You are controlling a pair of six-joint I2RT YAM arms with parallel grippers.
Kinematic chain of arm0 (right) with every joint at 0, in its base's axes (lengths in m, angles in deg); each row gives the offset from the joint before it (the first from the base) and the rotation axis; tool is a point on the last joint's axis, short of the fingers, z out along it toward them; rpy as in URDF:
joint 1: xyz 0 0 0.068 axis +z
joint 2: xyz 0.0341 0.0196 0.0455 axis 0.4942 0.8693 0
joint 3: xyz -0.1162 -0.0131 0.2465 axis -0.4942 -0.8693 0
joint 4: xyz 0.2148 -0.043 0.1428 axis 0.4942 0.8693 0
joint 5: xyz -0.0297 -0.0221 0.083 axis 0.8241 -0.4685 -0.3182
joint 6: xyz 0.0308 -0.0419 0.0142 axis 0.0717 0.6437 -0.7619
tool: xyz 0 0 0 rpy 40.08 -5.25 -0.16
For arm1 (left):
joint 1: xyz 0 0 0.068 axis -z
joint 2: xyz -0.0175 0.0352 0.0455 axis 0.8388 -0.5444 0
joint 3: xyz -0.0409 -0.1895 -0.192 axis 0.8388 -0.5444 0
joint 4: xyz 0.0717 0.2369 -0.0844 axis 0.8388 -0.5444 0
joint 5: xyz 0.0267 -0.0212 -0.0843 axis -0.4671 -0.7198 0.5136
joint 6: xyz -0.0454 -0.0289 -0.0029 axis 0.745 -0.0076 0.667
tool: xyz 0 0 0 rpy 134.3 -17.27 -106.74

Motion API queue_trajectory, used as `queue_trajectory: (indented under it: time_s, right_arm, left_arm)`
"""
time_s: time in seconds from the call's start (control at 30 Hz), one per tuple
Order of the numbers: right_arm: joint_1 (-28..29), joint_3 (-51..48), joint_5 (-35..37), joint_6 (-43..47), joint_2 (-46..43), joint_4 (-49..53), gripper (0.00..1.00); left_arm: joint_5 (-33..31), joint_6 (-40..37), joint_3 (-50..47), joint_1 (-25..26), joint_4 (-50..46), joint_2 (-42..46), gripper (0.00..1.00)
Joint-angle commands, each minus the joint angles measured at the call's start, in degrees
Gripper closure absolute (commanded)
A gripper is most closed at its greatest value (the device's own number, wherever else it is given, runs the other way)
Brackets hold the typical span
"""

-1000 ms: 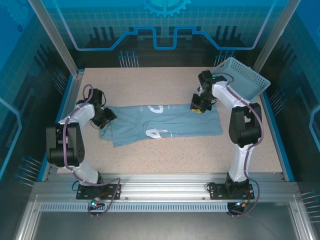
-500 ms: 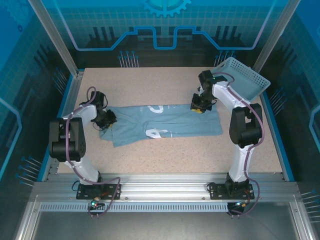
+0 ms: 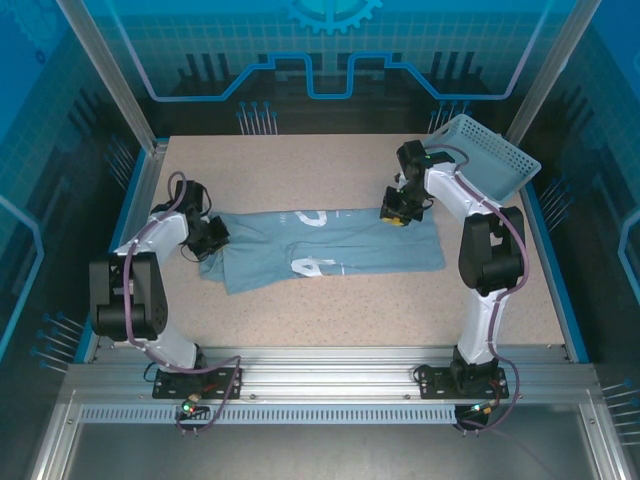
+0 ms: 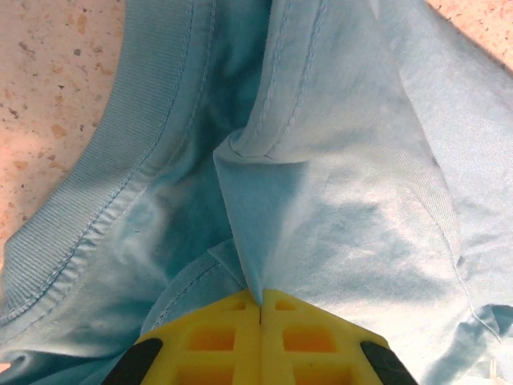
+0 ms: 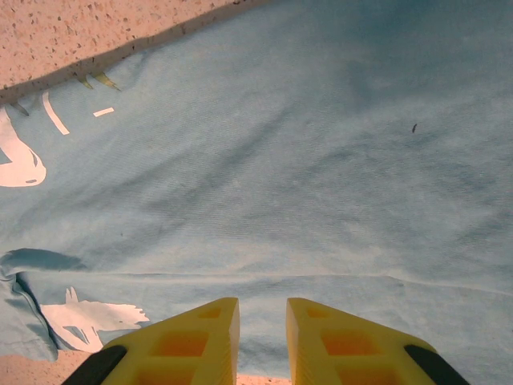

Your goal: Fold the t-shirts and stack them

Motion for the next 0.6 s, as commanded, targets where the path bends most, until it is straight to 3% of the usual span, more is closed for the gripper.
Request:
queue_trajectory:
  time_s: [0.0, 0.23, 0.43, 0.57]
  right_arm:
    - [0.8, -0.87, -1.31, -0.03, -1.08, -0.3, 0.77]
    - [0.97, -1.13, -1.23, 0.13, -1.2, -0.33, 0.77]
    - [1.0, -1.96, -1.05, 0.29, -1.77, -0.44, 0.77]
    - [1.03, -2.48, -1.02, 0.24, -1.82, -0.64, 0.77]
  left_arm:
    - [1.12, 0.85, -0.84, 0.06, -2.33, 1.28, 0.93]
    - [0.35, 1.36, 0.28, 2.07, -2.71, 0.54, 0.78]
    - [-0.54, 0.81, 1.55, 2.57, -3.54, -0.11, 0.82]
    - [-1.12, -0.02, 2.06, 2.92, -4.91, -1.16, 0.92]
